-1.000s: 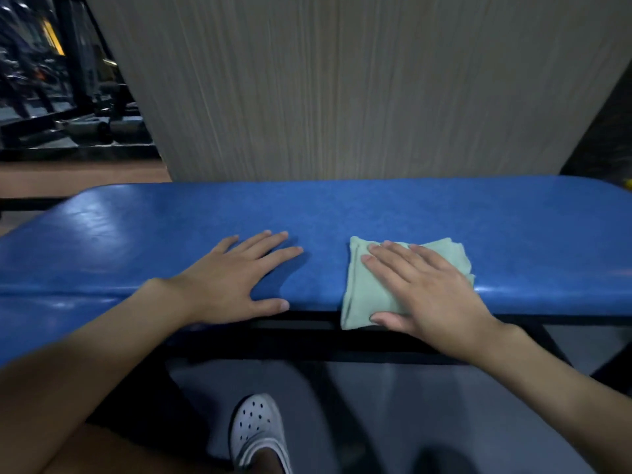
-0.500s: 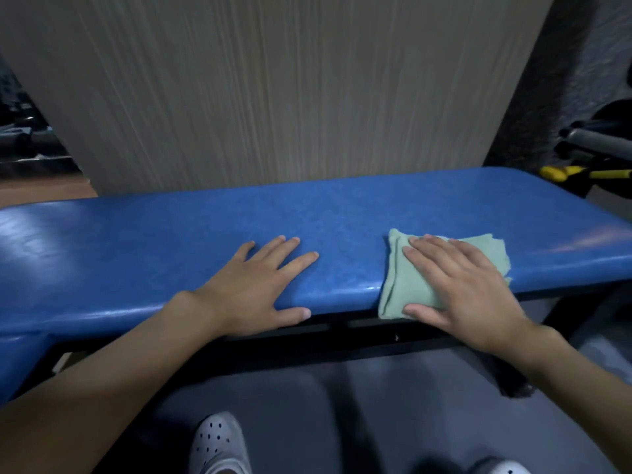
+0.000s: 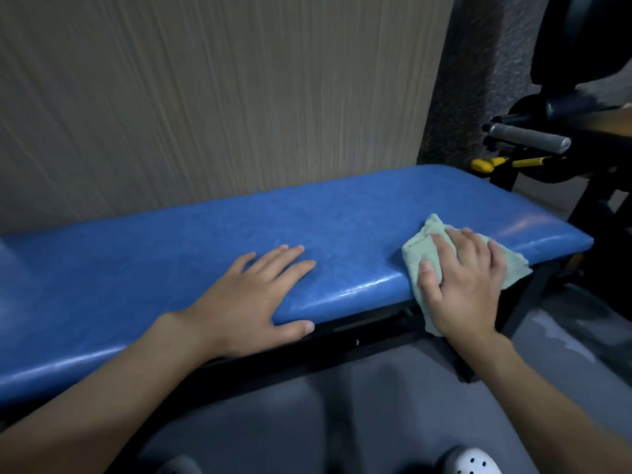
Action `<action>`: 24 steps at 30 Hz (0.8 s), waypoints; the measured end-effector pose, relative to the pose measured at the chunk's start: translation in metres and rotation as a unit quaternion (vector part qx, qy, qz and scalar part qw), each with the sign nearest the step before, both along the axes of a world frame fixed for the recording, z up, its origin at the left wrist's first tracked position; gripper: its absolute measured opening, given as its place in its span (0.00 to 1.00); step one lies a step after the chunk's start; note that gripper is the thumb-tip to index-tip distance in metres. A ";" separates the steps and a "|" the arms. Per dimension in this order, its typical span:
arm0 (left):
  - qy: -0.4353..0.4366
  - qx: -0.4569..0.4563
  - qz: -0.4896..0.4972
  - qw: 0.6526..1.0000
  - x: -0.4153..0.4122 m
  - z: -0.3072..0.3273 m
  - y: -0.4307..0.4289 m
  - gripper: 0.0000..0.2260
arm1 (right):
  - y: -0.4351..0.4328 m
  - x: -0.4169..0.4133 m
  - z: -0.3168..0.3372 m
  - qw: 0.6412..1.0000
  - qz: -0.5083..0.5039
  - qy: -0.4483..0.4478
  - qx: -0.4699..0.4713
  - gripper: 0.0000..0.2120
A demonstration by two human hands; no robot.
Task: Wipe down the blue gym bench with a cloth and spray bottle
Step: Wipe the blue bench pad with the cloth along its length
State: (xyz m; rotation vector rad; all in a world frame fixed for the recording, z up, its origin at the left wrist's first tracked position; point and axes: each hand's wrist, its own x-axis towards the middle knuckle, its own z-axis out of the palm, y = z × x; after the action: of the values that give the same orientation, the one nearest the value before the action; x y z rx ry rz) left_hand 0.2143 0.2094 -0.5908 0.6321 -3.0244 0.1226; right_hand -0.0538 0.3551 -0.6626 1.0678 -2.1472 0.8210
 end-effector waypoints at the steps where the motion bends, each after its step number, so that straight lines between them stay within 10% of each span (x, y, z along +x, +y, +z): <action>1: 0.001 0.004 -0.003 1.000 -0.014 -0.001 0.002 0.42 | -0.009 0.009 0.000 0.998 -0.034 -0.042 -0.042 0.25; 12: -0.004 -0.014 -0.030 0.999 -0.114 -0.002 0.021 0.39 | 0.016 -0.059 0.001 0.999 -0.001 -0.012 -0.031 0.25; 24: 0.029 -0.017 -0.021 0.999 -0.178 0.021 0.024 0.26 | 0.026 -0.120 0.039 0.940 -0.212 -0.265 0.034 0.25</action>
State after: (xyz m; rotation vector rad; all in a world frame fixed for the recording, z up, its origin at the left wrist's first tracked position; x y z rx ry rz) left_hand 0.0362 0.2330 -0.5696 0.5586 -2.9719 0.1507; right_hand -0.1740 0.3810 -0.6237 0.3942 -2.7333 0.8968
